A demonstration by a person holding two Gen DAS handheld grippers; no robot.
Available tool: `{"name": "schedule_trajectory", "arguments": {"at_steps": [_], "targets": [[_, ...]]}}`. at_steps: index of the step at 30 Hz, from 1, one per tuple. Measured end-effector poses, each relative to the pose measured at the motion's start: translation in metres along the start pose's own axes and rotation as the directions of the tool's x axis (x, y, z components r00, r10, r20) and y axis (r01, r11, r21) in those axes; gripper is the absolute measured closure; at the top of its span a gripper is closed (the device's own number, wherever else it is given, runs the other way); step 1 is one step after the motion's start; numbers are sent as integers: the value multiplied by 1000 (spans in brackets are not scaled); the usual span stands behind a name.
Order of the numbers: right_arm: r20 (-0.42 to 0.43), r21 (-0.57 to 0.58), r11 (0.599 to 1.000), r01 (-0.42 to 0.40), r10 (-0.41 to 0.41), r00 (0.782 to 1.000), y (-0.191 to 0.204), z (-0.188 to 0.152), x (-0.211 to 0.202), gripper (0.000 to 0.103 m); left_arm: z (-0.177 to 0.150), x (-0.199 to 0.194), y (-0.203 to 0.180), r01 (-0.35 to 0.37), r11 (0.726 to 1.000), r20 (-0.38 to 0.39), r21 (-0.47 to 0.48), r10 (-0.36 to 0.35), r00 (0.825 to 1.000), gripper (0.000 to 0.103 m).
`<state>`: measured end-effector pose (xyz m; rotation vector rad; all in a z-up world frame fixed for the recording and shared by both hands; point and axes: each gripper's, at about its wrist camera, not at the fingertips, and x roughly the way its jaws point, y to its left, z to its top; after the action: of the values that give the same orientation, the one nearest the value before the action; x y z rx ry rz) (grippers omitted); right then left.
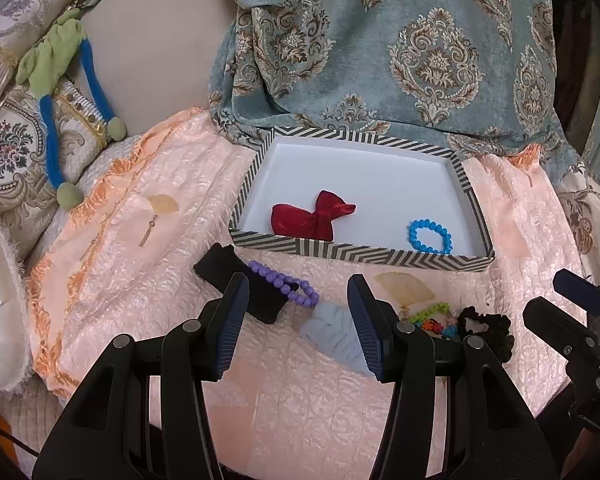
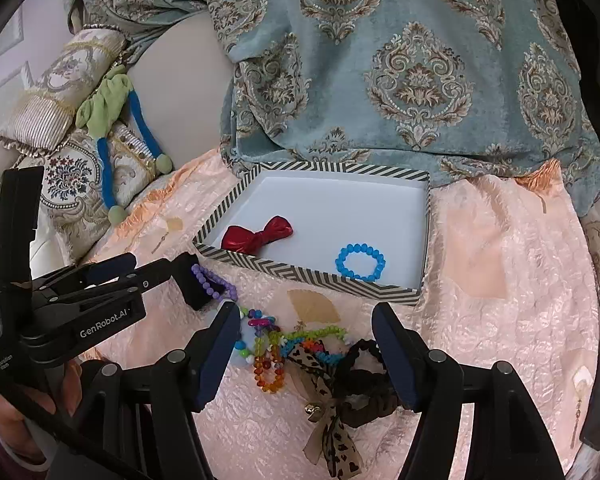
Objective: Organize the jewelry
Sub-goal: 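Move the left tool to the black velvet piece and grasp it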
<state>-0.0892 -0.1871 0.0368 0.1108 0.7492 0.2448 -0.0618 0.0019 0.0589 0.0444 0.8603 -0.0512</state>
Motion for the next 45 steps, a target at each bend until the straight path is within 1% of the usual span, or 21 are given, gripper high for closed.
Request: {"name": "schedule_trajectory", "arguments": {"at_steps": [12, 32, 39, 42, 45], "targets": [[-17, 1, 1000, -2, 2, 1000, 1, -3, 4, 37, -4, 4, 4, -3, 1000, -11, -7, 3, 1000, 52], [-66, 13, 1000, -15, 16, 998, -5, -3, 26, 36, -1, 28, 15, 6, 1000, -73, -26, -8, 997, 52], [-80, 15, 999, -30, 31, 996, -9, -4, 31, 36, 4, 41, 32, 57, 993, -126, -105, -70, 990, 52], [-98, 9, 997, -76, 77, 992, -8, -6, 37, 37, 6, 47, 43, 83, 984, -146, -157, -107, 983, 52], [-133, -15, 992, -123, 120, 984, -2, -11, 49, 37, 7, 54, 49, 84, 980, -165, -180, -114, 980, 52]]}}
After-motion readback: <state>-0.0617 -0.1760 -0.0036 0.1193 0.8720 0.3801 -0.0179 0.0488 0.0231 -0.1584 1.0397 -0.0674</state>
